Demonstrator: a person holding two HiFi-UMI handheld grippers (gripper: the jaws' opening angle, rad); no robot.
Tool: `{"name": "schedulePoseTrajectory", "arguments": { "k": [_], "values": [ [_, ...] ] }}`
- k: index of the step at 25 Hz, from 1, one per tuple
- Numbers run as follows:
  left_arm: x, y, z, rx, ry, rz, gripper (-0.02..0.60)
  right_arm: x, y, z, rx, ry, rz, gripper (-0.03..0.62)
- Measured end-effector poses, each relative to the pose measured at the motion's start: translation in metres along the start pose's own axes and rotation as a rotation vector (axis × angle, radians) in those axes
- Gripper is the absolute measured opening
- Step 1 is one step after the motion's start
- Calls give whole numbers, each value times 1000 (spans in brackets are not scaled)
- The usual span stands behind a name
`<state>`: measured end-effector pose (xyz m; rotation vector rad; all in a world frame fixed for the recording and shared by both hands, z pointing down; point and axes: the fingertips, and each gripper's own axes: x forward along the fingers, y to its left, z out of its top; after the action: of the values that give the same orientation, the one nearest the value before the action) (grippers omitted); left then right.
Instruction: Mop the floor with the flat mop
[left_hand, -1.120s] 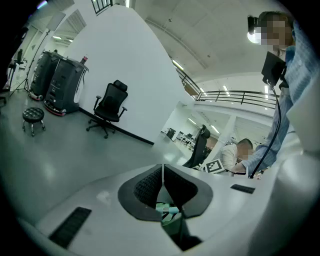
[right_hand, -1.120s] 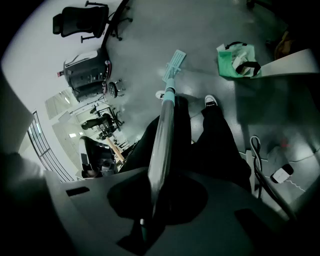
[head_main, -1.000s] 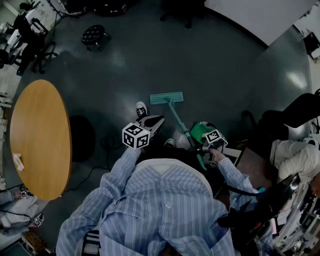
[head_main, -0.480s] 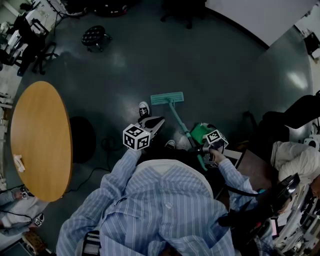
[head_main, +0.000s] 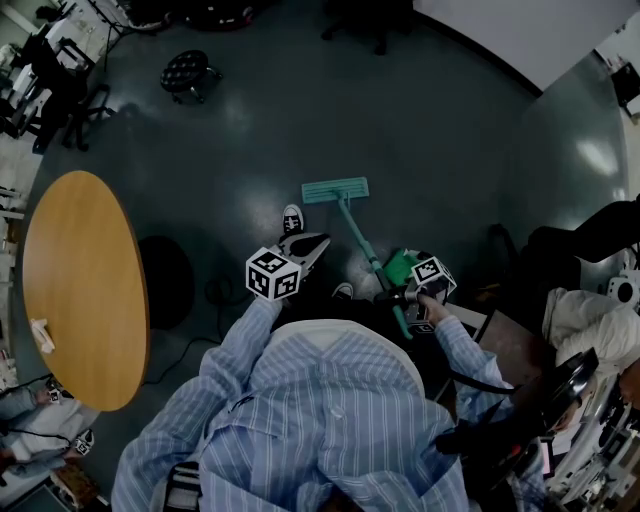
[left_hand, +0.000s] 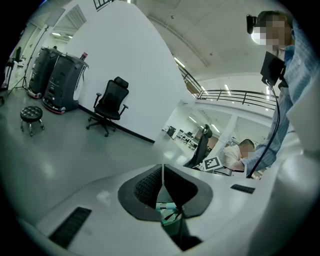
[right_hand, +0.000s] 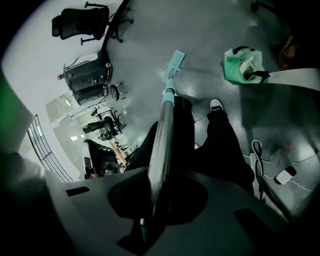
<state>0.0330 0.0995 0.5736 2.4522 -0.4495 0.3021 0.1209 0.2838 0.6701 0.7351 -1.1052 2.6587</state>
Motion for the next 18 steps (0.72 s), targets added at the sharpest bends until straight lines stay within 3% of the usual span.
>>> {"name": "schedulePoseTrajectory", "arguments": {
  "k": [9, 18],
  "values": [
    [0, 54, 42, -27, -14, 28, 15, 18, 75, 53, -4, -21, 58, 52],
    [-1, 137, 77, -50, 9, 82, 15, 34, 164, 147, 20, -52, 88, 52]
  ]
}}
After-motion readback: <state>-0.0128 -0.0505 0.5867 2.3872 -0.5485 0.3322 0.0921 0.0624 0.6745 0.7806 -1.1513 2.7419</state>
